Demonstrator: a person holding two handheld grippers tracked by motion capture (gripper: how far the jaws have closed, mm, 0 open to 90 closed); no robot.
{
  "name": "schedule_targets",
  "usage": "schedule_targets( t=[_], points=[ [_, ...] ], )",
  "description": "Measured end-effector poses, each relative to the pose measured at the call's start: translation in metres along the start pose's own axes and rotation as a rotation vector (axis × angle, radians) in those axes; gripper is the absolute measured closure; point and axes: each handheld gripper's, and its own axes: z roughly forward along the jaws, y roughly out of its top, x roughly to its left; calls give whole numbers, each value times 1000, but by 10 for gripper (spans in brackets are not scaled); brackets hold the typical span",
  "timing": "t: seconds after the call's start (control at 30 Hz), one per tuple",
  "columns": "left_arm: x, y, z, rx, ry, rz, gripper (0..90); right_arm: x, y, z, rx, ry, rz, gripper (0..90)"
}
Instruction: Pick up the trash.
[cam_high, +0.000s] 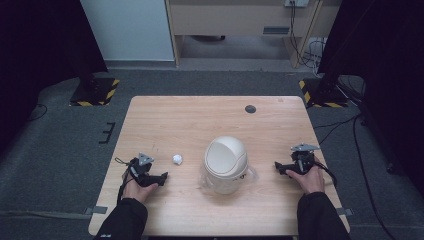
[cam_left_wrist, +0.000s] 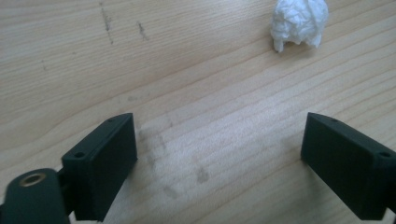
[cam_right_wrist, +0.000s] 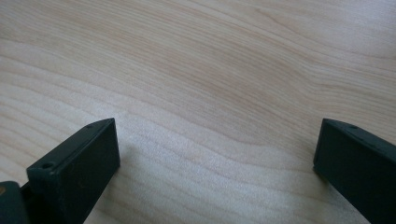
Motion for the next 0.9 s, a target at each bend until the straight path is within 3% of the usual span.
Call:
schedule_targets(
  t=[0.07, 0.43, 0.57, 0.6, 0.9],
  points=[
    [3, 1, -6, -18, 3, -20, 118, 0, -1, 0, 0, 2, -3, 6],
    [4, 12, -24, -144, -16, -34, 129, 0, -1, -2, 3, 7, -4, 6],
    [6, 17, -34, -206, -14, -46, 131, 0, -1, -2, 4, 8, -3, 7],
    [6, 21, -40, -253, -34, -56, 132, 0, -1, -2, 3, 7, -3, 7],
    [3, 33, -61, -381, -46, -59, 135, 1, -2, -2, 3, 7, -3, 7]
  ],
)
